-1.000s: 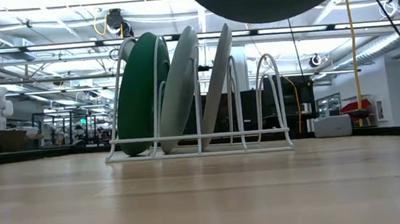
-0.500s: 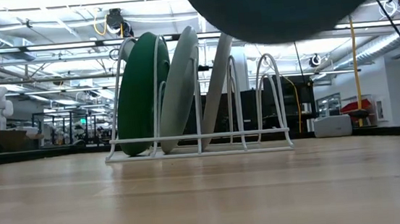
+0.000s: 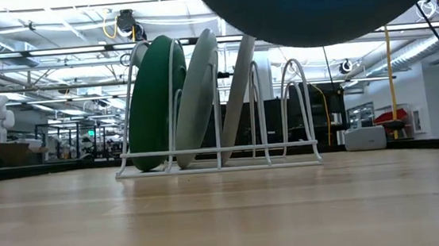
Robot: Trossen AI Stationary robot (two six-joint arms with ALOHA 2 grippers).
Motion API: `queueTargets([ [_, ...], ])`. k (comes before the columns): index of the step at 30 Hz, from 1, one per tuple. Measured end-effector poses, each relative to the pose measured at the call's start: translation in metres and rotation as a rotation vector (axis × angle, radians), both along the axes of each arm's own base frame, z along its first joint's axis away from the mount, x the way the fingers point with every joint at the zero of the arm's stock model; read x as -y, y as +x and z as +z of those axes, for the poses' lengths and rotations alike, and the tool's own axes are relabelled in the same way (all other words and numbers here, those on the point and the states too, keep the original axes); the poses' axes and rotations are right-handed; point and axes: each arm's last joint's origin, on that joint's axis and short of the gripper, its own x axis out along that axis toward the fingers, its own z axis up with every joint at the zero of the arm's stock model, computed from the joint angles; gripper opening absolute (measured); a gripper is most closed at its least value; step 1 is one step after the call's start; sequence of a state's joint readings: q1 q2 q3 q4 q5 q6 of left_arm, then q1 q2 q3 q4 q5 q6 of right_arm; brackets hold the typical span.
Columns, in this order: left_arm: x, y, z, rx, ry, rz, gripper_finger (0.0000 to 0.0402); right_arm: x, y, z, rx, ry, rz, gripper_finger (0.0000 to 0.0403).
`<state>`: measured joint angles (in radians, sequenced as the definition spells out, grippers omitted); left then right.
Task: Sort dishes
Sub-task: Put the blue plate in the dish rack
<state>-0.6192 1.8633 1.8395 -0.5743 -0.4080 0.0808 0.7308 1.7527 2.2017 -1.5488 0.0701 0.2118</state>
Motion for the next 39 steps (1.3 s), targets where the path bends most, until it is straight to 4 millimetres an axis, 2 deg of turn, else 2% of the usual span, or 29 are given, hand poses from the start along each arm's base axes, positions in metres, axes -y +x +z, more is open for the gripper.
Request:
queueTargets([
  [6, 0.009, -0.010, 0.003, -0.034, -0.010, -0.008, 0.0010, -0.002, -0.004, 0.000, 0.005, -0.023, -0.060, 0.0197],
  [10, 0.003, -0.009, 0.006, 0.009, -0.029, 0.120, 0.0010, -0.003, -0.014, 0.005, 0.052, -0.041, -0.078, 0.0233],
  [17, -0.001, -0.014, 0.020, 0.062, -0.113, 0.185, 0.0010, 0.000, -0.048, 0.025, 0.199, -0.052, -0.116, 0.0227],
  [21, -0.005, -0.020, 0.041, 0.181, -0.210, 0.276, 0.0010, 0.001, -0.069, 0.036, 0.303, -0.067, -0.128, 0.0218],
  [25, -0.012, -0.010, 0.055, 0.312, -0.318, 0.345, 0.0010, 0.002, -0.085, 0.043, 0.387, -0.084, -0.124, 0.0215],
  [30, -0.033, 0.004, 0.059, 0.369, -0.464, 0.466, 0.0010, 0.009, -0.095, 0.050, 0.457, -0.095, -0.141, 0.0215],
  [39, -0.074, 0.023, 0.069, 0.550, -0.525, 0.736, 0.0010, 0.012, -0.097, 0.052, 0.484, -0.142, -0.083, 0.0215],
])
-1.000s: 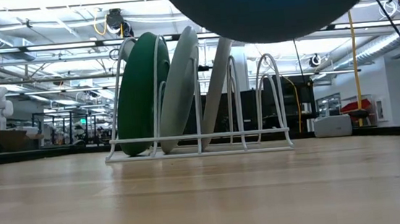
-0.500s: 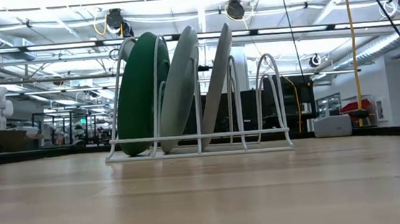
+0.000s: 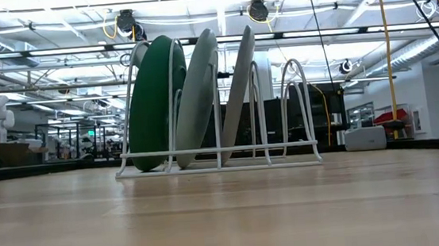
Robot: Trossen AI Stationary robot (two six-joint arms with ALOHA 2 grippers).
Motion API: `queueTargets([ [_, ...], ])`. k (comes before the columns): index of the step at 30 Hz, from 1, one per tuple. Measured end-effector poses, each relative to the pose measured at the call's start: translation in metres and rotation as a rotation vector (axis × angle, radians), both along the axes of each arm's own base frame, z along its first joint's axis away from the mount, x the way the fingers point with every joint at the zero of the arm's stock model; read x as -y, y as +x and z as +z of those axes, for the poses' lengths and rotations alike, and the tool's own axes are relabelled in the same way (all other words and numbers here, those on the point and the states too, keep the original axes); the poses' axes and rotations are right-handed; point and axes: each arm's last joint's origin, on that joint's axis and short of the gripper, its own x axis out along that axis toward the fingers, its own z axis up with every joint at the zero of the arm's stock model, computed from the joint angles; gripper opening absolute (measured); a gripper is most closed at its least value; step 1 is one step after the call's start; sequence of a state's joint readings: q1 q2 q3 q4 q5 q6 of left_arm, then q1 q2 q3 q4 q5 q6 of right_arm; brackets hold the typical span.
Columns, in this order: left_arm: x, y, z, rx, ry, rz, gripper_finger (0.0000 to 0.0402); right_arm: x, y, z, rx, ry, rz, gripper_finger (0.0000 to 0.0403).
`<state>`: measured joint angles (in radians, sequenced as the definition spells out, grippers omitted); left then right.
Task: Sort dishes
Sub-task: Put the blue plate in the dish rack
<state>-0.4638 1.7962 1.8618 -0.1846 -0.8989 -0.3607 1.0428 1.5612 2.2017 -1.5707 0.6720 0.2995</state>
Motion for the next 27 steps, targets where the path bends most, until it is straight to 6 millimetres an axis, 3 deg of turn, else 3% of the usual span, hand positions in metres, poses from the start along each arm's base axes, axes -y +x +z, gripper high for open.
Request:
queueTargets([
  [6, -0.018, 0.006, -0.001, 0.047, -0.022, 0.230, 0.0010, 0.000, 0.000, 0.000, 0.011, -0.045, 0.027, 0.0215],
  [27, -0.059, 0.065, -0.056, -0.002, 0.028, 0.456, 0.0010, 0.000, 0.000, 0.000, 0.018, -0.081, 0.052, 0.0215],
])
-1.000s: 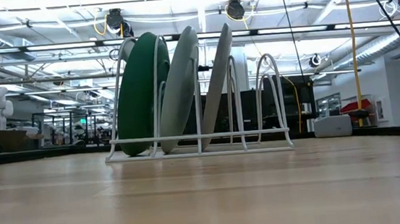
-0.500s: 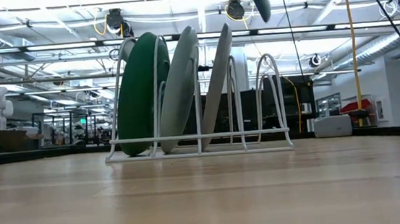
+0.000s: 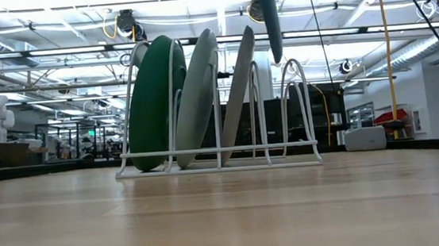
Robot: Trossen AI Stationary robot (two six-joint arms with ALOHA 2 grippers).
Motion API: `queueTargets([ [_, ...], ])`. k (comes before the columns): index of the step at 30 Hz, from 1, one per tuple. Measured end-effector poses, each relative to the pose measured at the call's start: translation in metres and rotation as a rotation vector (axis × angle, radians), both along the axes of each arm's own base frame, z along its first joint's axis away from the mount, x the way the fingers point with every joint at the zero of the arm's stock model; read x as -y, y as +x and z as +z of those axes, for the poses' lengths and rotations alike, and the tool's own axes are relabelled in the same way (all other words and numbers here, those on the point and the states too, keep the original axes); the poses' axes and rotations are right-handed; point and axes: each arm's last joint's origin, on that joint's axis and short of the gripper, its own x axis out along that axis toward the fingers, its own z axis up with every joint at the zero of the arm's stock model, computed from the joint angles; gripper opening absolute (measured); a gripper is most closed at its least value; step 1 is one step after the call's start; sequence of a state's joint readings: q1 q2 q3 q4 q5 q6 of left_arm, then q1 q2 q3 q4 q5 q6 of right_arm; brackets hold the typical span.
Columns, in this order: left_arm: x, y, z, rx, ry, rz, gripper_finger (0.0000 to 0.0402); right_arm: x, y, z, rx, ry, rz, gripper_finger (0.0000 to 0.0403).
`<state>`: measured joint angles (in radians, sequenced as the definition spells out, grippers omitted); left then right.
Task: Sort dishes
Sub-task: Put the blue plate in the dish rack
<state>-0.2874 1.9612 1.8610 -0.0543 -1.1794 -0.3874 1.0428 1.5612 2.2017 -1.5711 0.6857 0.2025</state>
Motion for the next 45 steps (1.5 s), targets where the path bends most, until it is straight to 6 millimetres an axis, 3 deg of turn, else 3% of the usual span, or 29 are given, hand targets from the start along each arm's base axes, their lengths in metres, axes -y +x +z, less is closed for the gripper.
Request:
queueTargets([
  [15, 0.005, 0.030, -0.053, -0.051, 0.032, 0.093, 0.0010, 0.000, 0.000, 0.000, -0.002, 0.017, -0.013, 0.0215],
  [26, 0.000, 0.041, -0.075, -0.052, 0.020, 0.129, 0.0012, 0.000, 0.000, 0.000, -0.002, 0.017, -0.013, 0.0215],
  [45, -0.001, 0.042, -0.076, -0.069, 0.012, 0.077, 0.0028, 0.000, 0.000, 0.000, -0.002, 0.018, -0.012, 0.0215],
])
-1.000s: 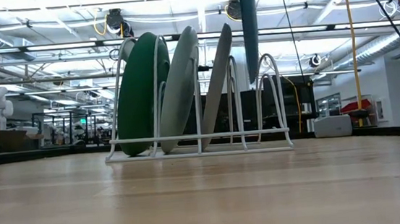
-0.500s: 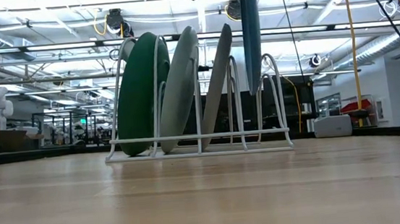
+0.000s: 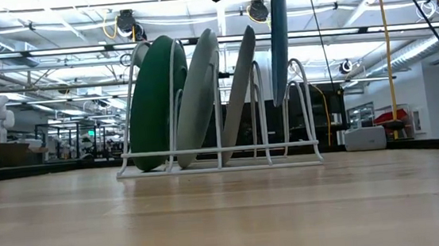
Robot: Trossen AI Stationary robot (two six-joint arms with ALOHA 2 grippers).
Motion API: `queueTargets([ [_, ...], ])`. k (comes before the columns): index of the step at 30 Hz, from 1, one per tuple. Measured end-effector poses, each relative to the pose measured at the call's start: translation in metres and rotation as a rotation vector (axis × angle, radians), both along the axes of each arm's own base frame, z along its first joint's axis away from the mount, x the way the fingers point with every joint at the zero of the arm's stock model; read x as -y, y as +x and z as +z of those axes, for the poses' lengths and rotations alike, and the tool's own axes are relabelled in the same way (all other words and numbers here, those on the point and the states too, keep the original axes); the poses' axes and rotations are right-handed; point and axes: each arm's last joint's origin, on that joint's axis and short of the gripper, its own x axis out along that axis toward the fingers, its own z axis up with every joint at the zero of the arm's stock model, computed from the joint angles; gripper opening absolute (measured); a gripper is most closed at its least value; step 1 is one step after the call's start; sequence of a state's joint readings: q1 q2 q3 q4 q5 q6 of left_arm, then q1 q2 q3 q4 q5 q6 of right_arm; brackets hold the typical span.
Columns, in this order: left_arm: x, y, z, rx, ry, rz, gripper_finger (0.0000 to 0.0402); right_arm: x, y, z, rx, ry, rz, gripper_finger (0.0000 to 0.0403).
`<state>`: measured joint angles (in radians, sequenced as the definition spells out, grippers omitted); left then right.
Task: Sort dishes
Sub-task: Put the blue plate in the dish rack, then return to Home Position
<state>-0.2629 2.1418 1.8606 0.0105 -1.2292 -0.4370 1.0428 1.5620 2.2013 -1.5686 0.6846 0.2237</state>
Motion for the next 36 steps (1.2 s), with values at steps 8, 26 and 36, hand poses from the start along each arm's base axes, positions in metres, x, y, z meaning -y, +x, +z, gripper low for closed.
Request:
queueTargets([
  [8, 0.002, 0.002, -0.001, -0.005, -0.030, -0.105, 0.0035, 0.000, 0.000, 0.000, -0.003, 0.005, 0.000, 0.0215],
  [26, 0.007, 0.002, 0.001, 0.050, -0.071, -0.131, 0.0196, 0.000, 0.000, 0.000, -0.005, 0.008, -0.001, 0.0215],
  [36, 0.022, -0.011, 0.036, 0.052, 0.043, -0.178, 0.0195, -0.001, 0.001, -0.003, -0.017, 0.026, -0.021, 0.0215],
])
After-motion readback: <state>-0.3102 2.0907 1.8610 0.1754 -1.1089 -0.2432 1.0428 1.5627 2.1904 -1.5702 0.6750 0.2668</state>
